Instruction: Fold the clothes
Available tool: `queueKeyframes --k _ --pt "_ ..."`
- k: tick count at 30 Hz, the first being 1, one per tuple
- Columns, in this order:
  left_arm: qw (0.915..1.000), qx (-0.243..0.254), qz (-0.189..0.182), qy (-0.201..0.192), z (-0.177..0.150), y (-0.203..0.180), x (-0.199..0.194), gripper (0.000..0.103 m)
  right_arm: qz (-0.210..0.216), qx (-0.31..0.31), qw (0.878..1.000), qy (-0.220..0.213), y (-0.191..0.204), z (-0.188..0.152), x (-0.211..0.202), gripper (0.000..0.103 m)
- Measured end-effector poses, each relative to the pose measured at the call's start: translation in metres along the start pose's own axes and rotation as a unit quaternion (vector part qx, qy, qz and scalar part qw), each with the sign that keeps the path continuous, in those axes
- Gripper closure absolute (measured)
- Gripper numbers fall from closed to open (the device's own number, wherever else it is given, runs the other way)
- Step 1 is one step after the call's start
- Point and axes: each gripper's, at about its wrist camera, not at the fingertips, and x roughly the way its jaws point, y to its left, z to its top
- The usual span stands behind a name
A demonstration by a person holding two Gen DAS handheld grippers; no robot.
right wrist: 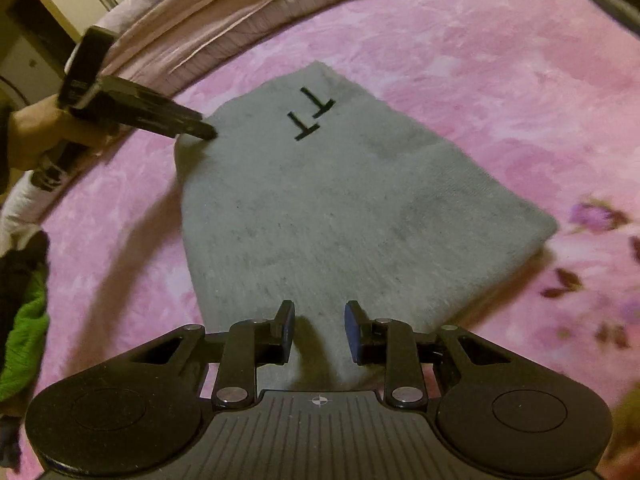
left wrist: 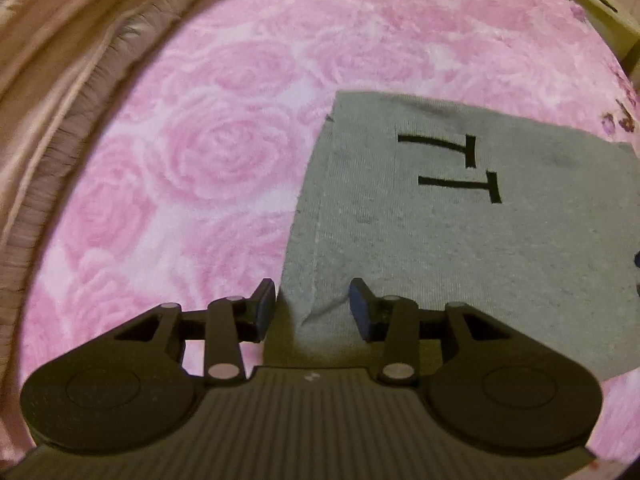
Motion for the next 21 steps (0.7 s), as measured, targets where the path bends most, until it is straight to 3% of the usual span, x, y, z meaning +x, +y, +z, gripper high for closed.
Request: queueKeyframes --k 4,8,12,17,21 --pt "0.9997 -0.005 0.016 -0.019 -0.015 -0.005 -0.031 0.073 0.008 -0.007 1.0 -0.013 0.022 -0.003 -0.008 0.078" --pt "0.9996 -0.005 0.026 -0.003 -0.026 -0.01 -0.005 0.075 0.007 -0.006 1.0 0.023 0.027 -0.013 0.021 0.078" --pt "0.9994 0.01 0.034 -0.002 -0.026 -0.013 -0.005 0.075 0.012 -0.013 0.999 0.027 0.021 0.001 0.014 0.078" --pt "0.9992 -0.006 0.038 -0.012 -0.02 -0.022 -0.033 0.076 -0.031 0.008 0.999 -0.037 -0.025 0.037 -0.02 0.076" --pt "0.9994 0.005 0.033 0.012 -0.021 -0.044 -0.019 0.078 -0.05 0.07 0.996 -0.004 -0.087 0.052 -0.003 0.073"
